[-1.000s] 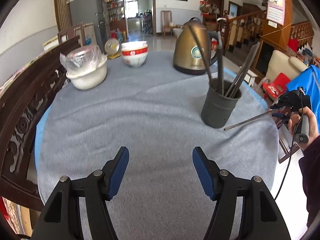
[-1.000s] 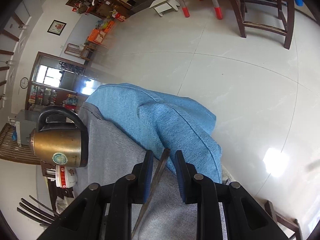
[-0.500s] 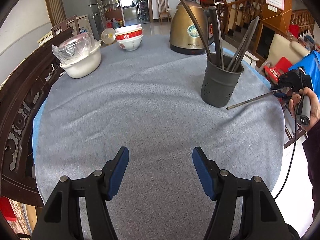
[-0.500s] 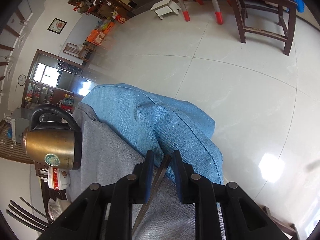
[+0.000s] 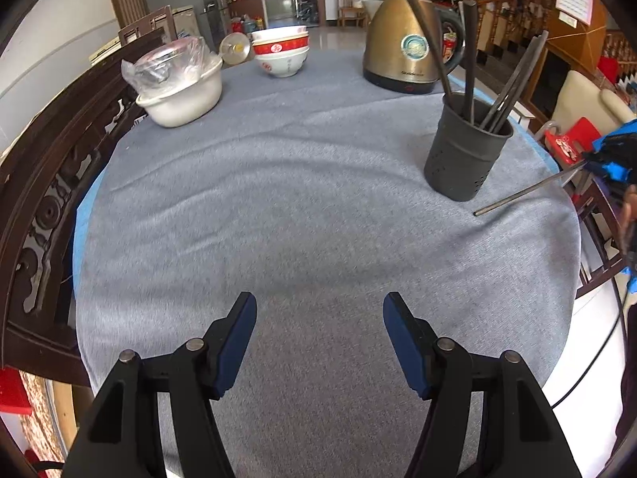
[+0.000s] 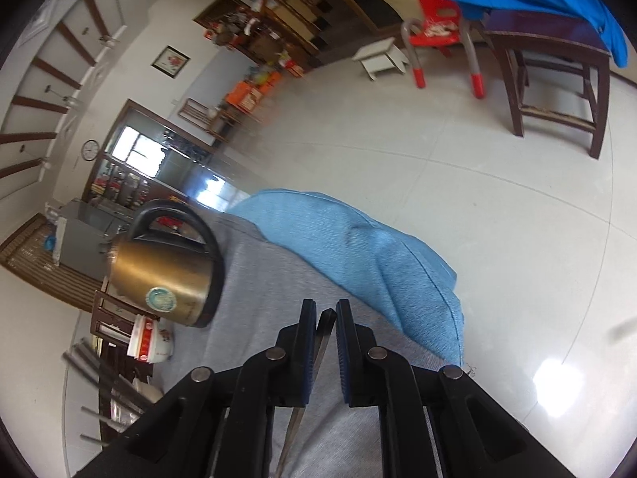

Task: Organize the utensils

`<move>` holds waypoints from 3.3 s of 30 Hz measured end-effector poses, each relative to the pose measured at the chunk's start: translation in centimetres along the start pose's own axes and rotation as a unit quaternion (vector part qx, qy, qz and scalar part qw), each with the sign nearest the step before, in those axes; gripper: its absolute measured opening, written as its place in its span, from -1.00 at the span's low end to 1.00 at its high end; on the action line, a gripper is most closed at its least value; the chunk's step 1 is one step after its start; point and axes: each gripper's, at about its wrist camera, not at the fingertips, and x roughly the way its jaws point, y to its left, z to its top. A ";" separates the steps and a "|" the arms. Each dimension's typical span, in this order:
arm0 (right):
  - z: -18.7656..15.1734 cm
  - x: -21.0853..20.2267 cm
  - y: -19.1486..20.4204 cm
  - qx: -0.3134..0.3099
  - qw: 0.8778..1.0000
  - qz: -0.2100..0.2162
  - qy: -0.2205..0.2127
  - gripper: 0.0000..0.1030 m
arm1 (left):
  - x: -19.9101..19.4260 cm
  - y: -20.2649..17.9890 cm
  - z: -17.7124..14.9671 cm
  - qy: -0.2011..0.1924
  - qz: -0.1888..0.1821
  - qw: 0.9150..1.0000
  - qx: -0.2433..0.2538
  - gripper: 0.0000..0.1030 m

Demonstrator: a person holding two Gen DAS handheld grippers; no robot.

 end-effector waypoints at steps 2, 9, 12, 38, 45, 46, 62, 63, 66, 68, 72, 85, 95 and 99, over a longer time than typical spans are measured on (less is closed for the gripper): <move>-0.4 -1.1 0.8 -0.008 1.000 0.010 -0.009 -0.80 | -0.1 0.2 -0.3 0.002 0.003 1.000 -0.003 0.30; -2.1 -4.7 3.5 -0.036 0.998 0.043 -0.036 -0.83 | -0.9 1.0 -1.3 -0.001 0.005 1.000 -0.010 0.30; -2.8 -6.0 5.2 -0.059 0.996 0.053 -0.046 -0.84 | -1.2 1.4 -1.5 -0.004 0.007 1.000 -0.014 0.30; -5.7 -14.9 13.4 -0.181 0.972 0.082 -0.125 -0.84 | -1.6 3.5 -2.5 -0.007 -0.009 0.999 -0.044 0.30; -5.9 -18.0 15.7 -0.212 0.962 0.100 -0.140 -0.84 | -1.6 3.8 -2.6 -0.006 -0.012 0.999 -0.046 0.30; -5.9 -18.6 16.1 -0.219 0.960 0.101 -0.145 -0.84 | -1.6 3.9 -2.6 -0.006 -0.013 0.999 -0.048 0.30; -6.7 -18.1 21.8 -0.264 0.943 0.121 -0.162 -0.88 | -1.8 4.8 -3.0 -0.008 -0.008 0.998 -0.061 0.30; -6.7 -17.3 21.9 -0.262 0.945 0.121 -0.155 -0.88 | -1.8 5.0 -3.1 -0.009 -0.007 0.998 -0.063 0.30; -7.0 -16.1 22.3 -0.260 0.945 0.116 -0.161 -0.88 | -1.7 5.4 -3.1 -0.008 -0.003 0.998 -0.067 0.30; -7.1 -15.7 22.6 -0.261 0.943 0.111 -0.172 -0.88 | -1.5 5.6 -3.1 -0.005 -0.002 0.998 -0.070 0.30; -6.9 -15.3 23.0 -0.262 0.939 0.101 -0.197 -0.88 | -1.3 6.0 -3.1 -0.003 0.001 0.997 -0.074 0.30; -9.6 -11.6 24.9 -0.318 0.921 0.068 -0.214 -0.88 | -0.5 7.3 -3.2 0.008 0.003 0.996 -0.084 0.30; -12.1 -8.4 24.5 -0.347 0.920 0.049 -0.172 -0.88 | 0.5 8.1 -3.4 0.016 -0.001 0.996 -0.090 0.30; -12.8 -7.8 24.1 -0.348 0.923 0.045 -0.157 -0.88 | 0.7 8.5 -3.5 0.019 -0.002 0.995 -0.094 0.30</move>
